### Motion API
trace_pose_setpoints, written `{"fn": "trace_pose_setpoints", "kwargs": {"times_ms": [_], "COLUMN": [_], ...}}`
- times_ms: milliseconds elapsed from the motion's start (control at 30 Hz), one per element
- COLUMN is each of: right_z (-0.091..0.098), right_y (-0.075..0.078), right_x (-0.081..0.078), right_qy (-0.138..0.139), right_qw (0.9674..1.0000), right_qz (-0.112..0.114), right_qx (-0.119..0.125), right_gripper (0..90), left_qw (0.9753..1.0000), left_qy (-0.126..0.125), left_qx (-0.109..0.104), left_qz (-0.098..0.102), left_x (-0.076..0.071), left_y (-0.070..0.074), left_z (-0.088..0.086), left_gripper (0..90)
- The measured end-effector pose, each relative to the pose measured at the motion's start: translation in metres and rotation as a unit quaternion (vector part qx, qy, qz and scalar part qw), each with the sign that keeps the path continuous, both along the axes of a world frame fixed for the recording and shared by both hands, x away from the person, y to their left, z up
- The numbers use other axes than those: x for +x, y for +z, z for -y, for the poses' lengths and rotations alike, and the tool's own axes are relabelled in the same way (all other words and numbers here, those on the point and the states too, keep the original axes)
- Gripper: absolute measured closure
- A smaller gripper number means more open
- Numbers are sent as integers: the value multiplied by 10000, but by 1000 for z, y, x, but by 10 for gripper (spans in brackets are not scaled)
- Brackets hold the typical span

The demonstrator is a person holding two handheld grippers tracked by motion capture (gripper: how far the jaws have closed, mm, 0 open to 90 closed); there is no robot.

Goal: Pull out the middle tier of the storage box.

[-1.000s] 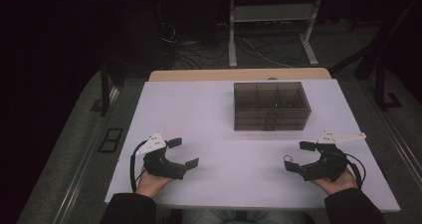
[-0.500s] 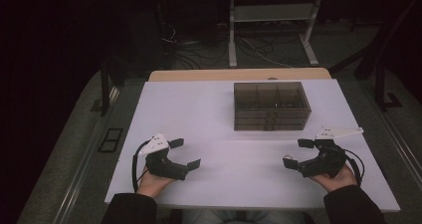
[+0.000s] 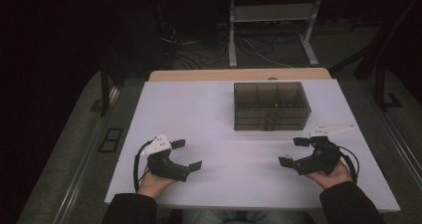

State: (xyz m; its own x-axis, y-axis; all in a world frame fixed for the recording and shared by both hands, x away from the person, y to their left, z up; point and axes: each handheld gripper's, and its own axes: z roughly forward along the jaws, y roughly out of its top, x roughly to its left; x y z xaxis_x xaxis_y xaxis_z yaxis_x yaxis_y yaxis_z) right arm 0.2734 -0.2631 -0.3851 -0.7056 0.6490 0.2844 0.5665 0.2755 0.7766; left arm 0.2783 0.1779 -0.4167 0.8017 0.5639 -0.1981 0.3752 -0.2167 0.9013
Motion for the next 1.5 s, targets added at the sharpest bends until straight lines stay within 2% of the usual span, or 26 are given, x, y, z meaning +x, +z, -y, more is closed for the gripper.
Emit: {"fn": "trace_pose_setpoints", "kwargs": {"times_ms": [567,1500], "right_z": [-6,-13], "right_y": [-2,-13], "right_x": [9,28], "right_qy": [37,-44], "right_qw": [10000,9992], "right_qz": [-71,-338], "right_qx": [-2,215], "right_gripper": [3,2], "left_qw": [10000,10000], "left_qy": [-22,-45], "left_qx": [11,20], "left_qz": [-6,2], "left_x": [0,0], "left_y": [-1,-1], "left_z": [1,1], "left_gripper": [0,0]}}
